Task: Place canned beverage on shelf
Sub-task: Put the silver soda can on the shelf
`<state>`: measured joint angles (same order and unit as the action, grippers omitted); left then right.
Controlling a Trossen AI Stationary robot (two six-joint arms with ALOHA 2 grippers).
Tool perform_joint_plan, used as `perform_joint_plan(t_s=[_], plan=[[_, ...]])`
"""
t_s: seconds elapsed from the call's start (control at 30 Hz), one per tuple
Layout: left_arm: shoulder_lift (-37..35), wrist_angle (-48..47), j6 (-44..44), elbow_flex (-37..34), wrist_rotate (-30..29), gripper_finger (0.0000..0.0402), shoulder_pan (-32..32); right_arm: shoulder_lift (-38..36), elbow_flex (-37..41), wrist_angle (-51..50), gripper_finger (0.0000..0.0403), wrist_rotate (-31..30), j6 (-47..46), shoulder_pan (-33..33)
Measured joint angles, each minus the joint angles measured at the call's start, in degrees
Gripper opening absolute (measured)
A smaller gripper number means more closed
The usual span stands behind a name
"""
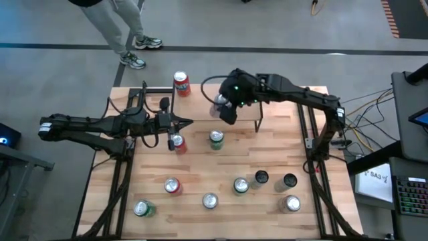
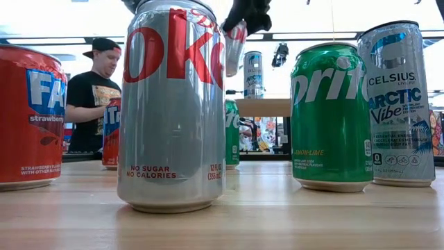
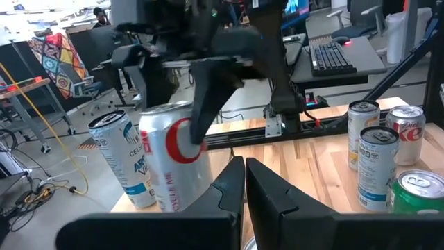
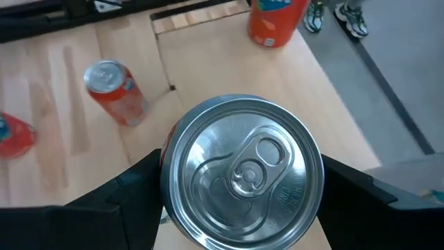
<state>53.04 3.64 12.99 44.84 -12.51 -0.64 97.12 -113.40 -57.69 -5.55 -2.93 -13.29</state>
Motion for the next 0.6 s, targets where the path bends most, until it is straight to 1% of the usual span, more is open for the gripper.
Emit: perform_joint_plan(t_s=[0.6], plan=[[0.3,0.4,0.0,0.0,0.0,0.0000,0.0,5.3,-0.8,3.1,0.0285,-0.5,5.5,-0.4]])
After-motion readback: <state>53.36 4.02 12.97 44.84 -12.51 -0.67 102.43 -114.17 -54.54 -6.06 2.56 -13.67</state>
